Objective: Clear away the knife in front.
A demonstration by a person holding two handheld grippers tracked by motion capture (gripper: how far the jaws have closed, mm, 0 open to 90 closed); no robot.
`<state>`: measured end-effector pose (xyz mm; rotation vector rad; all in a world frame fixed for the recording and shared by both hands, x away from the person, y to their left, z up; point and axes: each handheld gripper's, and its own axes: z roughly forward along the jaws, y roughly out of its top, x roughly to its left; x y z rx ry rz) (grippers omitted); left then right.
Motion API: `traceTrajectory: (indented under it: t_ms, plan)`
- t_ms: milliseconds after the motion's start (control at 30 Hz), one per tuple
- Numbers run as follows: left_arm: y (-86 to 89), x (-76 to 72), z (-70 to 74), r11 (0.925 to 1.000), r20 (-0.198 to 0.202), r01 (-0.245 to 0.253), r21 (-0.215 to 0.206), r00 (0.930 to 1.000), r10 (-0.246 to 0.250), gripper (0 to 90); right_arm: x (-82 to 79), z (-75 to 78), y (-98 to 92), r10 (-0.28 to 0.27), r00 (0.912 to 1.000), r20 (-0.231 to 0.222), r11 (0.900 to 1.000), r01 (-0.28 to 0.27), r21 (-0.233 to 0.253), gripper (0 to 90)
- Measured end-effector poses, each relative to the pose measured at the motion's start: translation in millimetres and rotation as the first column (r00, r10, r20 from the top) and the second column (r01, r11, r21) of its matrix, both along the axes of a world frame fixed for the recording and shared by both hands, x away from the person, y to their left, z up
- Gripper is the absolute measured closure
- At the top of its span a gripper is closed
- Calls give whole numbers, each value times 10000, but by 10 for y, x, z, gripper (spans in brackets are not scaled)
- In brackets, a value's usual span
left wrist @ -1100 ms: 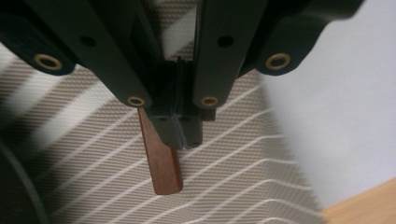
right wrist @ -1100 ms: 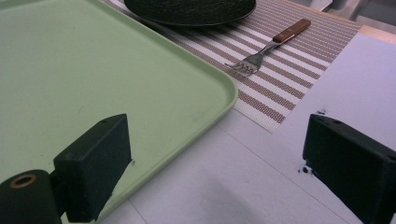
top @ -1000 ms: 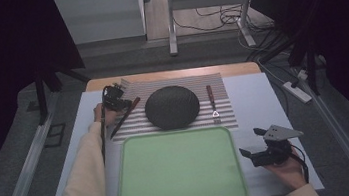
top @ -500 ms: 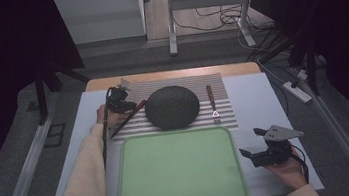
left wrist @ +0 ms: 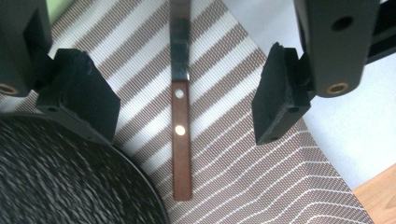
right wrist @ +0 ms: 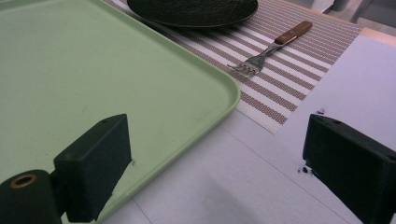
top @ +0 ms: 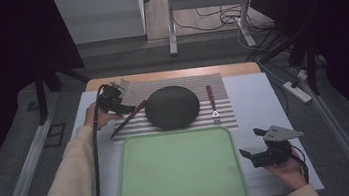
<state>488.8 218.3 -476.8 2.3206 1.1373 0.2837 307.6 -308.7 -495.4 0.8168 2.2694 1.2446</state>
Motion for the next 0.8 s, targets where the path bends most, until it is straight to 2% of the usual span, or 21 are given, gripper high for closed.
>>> traceTrajectory:
  t_ms: [333,467,800]
  plan:
    - [-35,-27,-13,9994,-206,113,330,9997,-106,242,3,-6,6,40,10000,-54,10000,-40,-19,79]
    - [-67,-4,-66,9987,-547,250,443,9982,-225,229,5,-9,7,32,10000,-89,10000,-32,-54,79]
    - [-164,48,-180,9960,-792,408,792,9963,-346,220,8,-14,11,64,9998,-176,9999,-67,-122,79]
